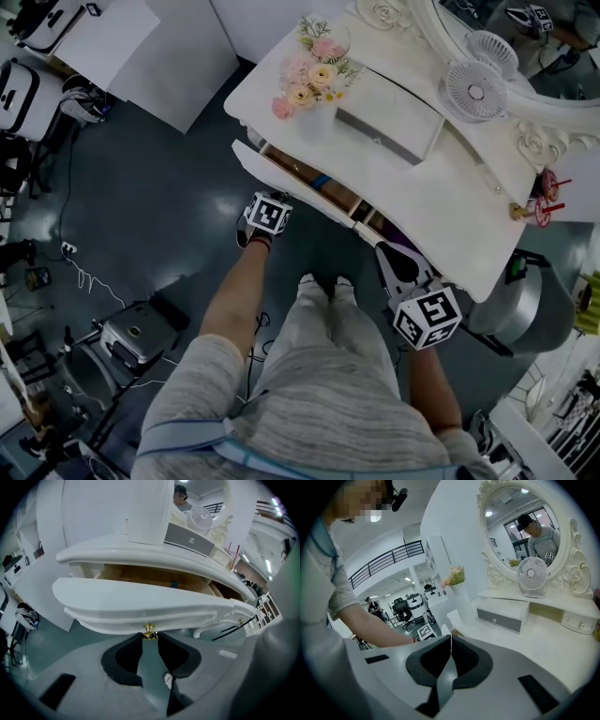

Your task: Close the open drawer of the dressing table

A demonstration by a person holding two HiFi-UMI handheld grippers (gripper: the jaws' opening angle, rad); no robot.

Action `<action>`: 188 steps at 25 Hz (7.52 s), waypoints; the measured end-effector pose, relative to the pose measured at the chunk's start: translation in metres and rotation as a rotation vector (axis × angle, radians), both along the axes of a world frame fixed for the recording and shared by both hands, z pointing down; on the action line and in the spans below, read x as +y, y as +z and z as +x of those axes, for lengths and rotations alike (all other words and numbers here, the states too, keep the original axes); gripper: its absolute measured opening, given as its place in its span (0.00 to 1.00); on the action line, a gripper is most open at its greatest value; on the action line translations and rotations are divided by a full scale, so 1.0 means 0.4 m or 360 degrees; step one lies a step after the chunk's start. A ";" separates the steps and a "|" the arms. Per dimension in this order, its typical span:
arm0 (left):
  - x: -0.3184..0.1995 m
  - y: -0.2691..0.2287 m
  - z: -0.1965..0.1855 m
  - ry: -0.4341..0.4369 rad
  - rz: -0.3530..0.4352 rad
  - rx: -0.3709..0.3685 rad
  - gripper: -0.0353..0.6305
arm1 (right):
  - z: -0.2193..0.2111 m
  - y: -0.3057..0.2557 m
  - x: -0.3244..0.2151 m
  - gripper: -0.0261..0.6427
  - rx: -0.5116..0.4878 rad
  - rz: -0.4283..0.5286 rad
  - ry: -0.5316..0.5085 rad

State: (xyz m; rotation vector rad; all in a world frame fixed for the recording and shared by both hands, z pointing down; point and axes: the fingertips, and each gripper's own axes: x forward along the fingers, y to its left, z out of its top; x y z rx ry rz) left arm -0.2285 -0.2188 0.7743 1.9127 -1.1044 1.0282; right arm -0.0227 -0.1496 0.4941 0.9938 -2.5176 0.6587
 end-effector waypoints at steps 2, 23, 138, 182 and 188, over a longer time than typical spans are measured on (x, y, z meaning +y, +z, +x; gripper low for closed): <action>-0.016 -0.002 0.009 0.0015 0.0002 -0.0007 0.23 | 0.008 0.003 0.000 0.05 -0.0001 -0.0006 0.0022; -0.168 -0.015 0.076 0.0025 0.0058 -0.0032 0.23 | 0.083 0.021 -0.013 0.05 0.0018 -0.0037 0.0149; 0.419 0.010 0.933 0.0576 -0.0139 0.0200 0.27 | 0.559 -0.037 0.168 0.06 0.0019 0.0067 0.0368; 0.217 0.020 1.034 0.0692 -0.0063 0.0146 0.26 | 0.704 -0.013 0.189 0.06 0.0065 0.0017 0.0646; 0.216 0.025 1.038 0.0712 -0.0073 0.0128 0.26 | 0.704 -0.014 0.180 0.06 0.0071 0.0020 0.0642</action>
